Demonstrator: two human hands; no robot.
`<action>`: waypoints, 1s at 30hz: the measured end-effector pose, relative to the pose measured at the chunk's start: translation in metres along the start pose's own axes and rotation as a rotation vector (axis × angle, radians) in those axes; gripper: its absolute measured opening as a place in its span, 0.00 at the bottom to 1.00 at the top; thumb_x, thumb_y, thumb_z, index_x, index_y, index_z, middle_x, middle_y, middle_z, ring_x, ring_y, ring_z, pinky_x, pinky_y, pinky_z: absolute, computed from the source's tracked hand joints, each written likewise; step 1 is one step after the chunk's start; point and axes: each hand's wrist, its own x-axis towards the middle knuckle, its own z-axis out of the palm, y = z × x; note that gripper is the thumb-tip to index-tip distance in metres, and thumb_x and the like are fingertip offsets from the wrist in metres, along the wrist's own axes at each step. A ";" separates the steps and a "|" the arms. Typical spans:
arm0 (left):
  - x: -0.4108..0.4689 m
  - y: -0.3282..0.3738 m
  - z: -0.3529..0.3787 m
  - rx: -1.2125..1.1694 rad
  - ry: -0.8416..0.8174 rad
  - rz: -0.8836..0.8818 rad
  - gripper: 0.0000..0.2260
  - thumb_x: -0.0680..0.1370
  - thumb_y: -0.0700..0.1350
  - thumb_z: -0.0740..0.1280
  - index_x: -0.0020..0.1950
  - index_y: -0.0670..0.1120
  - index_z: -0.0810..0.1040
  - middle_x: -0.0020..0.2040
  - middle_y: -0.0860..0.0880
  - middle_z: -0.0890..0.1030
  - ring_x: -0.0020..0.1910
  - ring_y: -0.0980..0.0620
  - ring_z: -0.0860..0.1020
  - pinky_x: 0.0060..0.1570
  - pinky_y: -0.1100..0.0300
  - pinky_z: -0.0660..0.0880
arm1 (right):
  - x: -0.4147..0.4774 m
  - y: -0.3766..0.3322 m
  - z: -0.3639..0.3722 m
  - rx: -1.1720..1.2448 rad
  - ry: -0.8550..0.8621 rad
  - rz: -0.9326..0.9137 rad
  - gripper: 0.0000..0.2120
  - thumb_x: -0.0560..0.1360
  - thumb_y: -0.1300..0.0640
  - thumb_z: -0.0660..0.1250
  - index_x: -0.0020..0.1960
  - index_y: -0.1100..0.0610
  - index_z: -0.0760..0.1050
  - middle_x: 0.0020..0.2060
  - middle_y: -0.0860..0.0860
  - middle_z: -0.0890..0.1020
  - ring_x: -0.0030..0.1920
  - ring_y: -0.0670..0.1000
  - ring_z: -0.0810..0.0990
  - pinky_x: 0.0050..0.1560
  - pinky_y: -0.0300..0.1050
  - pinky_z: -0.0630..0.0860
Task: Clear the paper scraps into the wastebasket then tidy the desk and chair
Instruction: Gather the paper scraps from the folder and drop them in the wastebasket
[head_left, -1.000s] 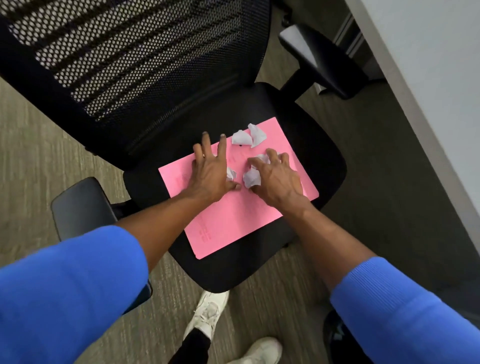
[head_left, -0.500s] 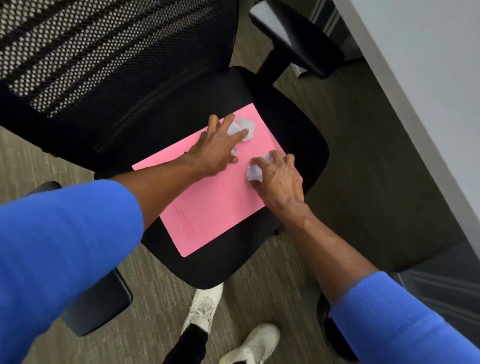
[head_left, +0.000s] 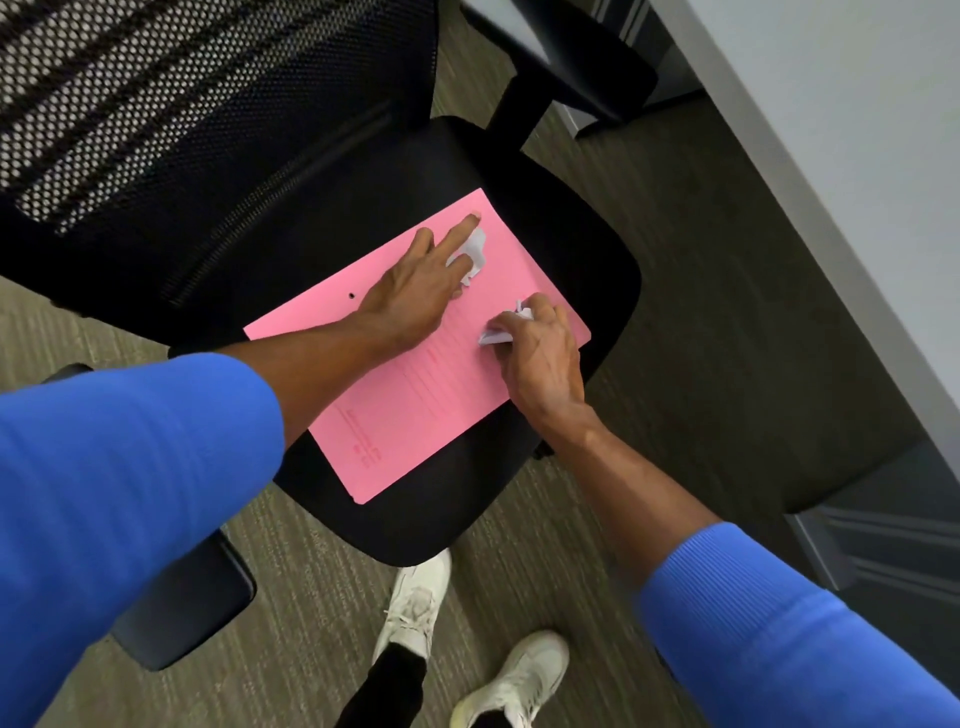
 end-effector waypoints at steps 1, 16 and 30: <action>0.002 -0.001 0.001 0.010 0.003 0.015 0.22 0.79 0.28 0.65 0.73 0.42 0.73 0.88 0.50 0.54 0.67 0.41 0.71 0.54 0.50 0.82 | -0.001 0.001 0.001 0.011 0.010 0.000 0.13 0.79 0.60 0.74 0.63 0.55 0.84 0.65 0.58 0.77 0.63 0.59 0.76 0.59 0.53 0.81; -0.003 0.020 0.020 -0.170 0.136 0.040 0.10 0.83 0.36 0.67 0.63 0.42 0.79 0.60 0.43 0.79 0.55 0.45 0.77 0.49 0.49 0.80 | -0.021 0.019 0.007 0.104 0.123 0.007 0.09 0.80 0.59 0.73 0.60 0.56 0.85 0.53 0.54 0.82 0.55 0.56 0.80 0.54 0.54 0.82; -0.044 0.149 0.036 -0.408 0.160 0.076 0.08 0.80 0.35 0.70 0.59 0.40 0.82 0.55 0.42 0.80 0.53 0.42 0.77 0.46 0.50 0.75 | -0.111 0.113 -0.018 0.447 0.342 0.407 0.15 0.73 0.66 0.73 0.55 0.52 0.89 0.42 0.44 0.84 0.38 0.38 0.80 0.41 0.33 0.78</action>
